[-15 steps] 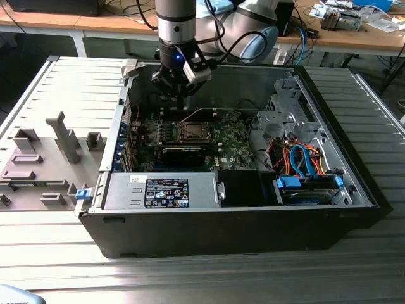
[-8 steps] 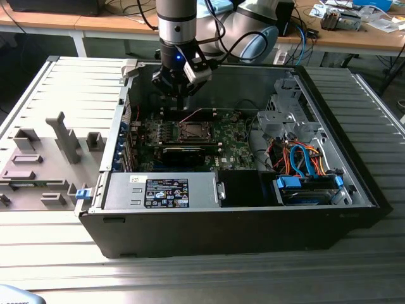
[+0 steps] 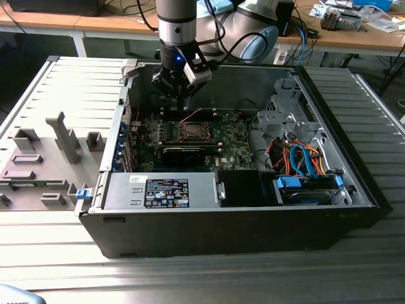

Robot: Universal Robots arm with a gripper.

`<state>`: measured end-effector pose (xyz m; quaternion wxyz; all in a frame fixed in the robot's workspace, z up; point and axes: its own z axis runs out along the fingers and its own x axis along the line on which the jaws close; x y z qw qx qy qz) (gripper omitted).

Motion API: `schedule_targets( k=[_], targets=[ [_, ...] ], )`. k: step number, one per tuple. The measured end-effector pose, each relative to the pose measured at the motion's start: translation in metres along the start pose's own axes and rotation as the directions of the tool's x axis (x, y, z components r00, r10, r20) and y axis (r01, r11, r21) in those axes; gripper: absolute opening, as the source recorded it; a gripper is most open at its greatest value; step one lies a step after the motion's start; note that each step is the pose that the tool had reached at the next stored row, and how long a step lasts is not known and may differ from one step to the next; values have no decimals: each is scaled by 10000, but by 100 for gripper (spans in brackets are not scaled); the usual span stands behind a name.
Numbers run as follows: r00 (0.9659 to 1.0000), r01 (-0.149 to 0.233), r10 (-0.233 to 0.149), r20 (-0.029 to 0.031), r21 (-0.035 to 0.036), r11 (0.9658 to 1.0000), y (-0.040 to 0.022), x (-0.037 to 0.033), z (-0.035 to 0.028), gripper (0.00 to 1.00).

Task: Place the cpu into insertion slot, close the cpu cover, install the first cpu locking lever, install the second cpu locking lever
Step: 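Install the first cpu locking lever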

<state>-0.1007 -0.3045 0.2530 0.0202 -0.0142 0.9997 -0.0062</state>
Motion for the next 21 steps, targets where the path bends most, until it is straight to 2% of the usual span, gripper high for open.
schedule_targets(
  k=[15, 21],
  targets=[
    [10000, 0, 0, 0, 0, 10000, 1, -18, 105, 11],
    [10000, -30, 30, 0, -3, 10000, 3, -42, 178, 11]
  ],
)
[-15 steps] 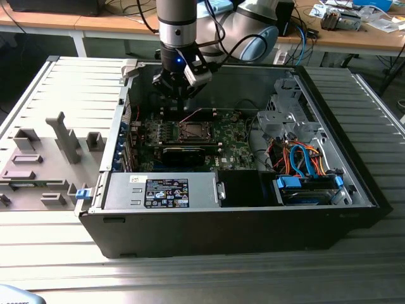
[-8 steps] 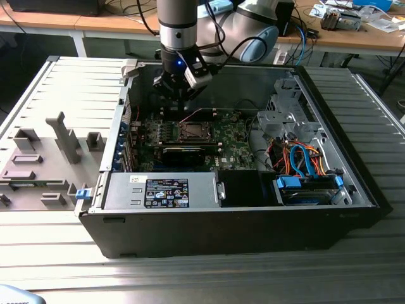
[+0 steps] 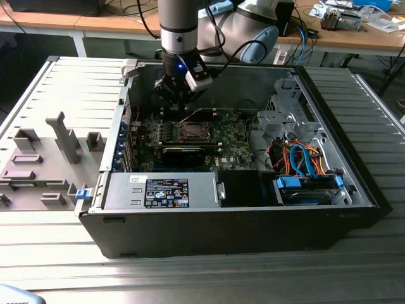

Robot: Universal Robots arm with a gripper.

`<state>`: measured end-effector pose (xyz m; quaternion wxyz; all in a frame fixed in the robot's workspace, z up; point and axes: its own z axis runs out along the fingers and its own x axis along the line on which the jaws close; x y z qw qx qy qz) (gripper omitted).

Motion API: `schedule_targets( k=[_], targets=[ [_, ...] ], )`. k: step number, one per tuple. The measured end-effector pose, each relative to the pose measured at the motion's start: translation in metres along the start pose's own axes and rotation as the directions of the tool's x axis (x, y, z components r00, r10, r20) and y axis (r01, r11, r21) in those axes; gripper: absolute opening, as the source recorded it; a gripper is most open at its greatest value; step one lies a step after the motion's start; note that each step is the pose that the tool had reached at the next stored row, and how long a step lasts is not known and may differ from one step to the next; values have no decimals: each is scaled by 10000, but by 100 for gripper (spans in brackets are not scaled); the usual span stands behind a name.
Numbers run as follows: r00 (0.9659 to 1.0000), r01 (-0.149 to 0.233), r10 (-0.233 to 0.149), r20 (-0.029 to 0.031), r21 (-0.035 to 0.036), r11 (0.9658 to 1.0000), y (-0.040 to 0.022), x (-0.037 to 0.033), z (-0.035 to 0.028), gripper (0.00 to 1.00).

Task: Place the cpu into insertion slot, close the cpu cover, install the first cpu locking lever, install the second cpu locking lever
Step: 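Install the first cpu locking lever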

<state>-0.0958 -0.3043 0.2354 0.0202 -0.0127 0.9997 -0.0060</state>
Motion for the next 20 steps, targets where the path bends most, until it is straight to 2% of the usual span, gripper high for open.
schedule_targets(
  k=[6, 10, 15, 20],
  targets=[
    [10000, -3, 3, -1, -5, 10000, 38, -38, 43, 11],
    [10000, -3, 3, -5, -6, 10000, 66, -101, 93, 11],
    [10000, 3, -3, -7, -6, 10000, 99, -142, 155, 11],
    [10000, 4, -4, -13, -5, 10000, 97, -239, 195, 11]
  ],
)
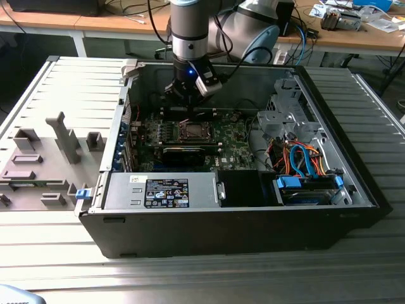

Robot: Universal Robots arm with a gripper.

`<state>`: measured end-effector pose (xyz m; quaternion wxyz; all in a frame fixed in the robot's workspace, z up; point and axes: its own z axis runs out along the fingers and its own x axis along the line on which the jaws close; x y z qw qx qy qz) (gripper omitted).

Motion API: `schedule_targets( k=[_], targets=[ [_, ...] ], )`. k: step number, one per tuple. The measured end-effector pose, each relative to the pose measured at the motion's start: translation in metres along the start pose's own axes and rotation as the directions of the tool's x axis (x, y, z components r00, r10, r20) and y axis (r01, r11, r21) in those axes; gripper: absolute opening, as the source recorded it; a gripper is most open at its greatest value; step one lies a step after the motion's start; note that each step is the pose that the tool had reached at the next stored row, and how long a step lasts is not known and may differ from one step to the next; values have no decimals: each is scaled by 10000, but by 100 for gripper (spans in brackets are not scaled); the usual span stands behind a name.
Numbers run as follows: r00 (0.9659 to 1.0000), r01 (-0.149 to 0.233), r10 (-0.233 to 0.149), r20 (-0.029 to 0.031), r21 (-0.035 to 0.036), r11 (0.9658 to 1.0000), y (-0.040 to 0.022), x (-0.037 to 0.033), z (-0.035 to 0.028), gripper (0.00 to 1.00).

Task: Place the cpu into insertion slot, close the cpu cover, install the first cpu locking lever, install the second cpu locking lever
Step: 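Install the first cpu locking lever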

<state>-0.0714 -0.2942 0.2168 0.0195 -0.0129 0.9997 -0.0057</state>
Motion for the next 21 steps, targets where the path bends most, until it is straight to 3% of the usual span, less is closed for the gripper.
schedule_targets(
  k=[9, 19, 21],
  targets=[
    [10000, 0, 0, -6, 0, 10000, -2, -115, 114, 11],
    [10000, 0, 0, -4, -4, 10000, -3, -171, 157, 11],
    [10000, 17, -17, -2, -32, 10000, -3, -180, 158, 11]
  ],
)
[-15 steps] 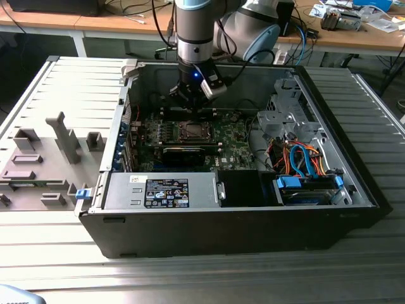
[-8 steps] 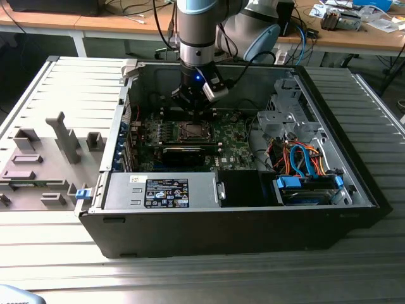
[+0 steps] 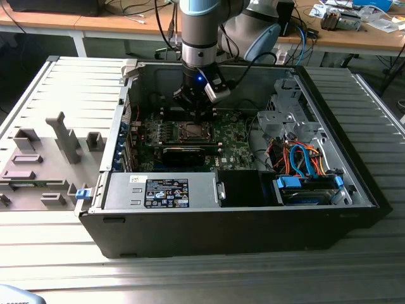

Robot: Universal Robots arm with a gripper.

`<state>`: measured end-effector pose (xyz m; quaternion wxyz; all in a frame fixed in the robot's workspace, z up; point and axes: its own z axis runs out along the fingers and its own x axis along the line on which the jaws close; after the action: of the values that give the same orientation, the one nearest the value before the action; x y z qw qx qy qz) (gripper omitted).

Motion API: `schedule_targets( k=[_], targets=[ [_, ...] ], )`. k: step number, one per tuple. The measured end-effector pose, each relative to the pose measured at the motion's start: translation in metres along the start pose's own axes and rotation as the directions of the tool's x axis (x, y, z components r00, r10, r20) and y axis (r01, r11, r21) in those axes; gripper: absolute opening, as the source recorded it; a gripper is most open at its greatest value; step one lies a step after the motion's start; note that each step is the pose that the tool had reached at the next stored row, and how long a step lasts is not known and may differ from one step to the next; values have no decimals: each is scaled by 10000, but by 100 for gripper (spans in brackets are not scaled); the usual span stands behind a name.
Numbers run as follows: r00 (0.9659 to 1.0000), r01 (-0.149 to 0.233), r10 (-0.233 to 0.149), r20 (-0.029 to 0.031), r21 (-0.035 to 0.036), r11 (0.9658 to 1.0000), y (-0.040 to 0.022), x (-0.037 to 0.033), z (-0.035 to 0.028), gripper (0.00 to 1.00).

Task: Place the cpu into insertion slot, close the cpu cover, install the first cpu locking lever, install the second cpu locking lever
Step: 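Install the first cpu locking lever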

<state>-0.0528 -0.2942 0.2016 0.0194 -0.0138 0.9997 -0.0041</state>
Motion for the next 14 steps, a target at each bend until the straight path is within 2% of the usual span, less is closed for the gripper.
schedule_targets(
  k=[5, 7, 10, 14],
  targets=[
    [9999, 144, -144, 5, -140, 9998, 0, -18, 0, 11],
    [9999, 169, -169, 10, -157, 9997, 1, -18, -9, 11],
    [9998, 181, -181, 5, -141, 9997, -1, -20, -73, 11],
    [9996, 296, -296, 4, -141, 9995, -47, -19, -78, 11]
  ],
)
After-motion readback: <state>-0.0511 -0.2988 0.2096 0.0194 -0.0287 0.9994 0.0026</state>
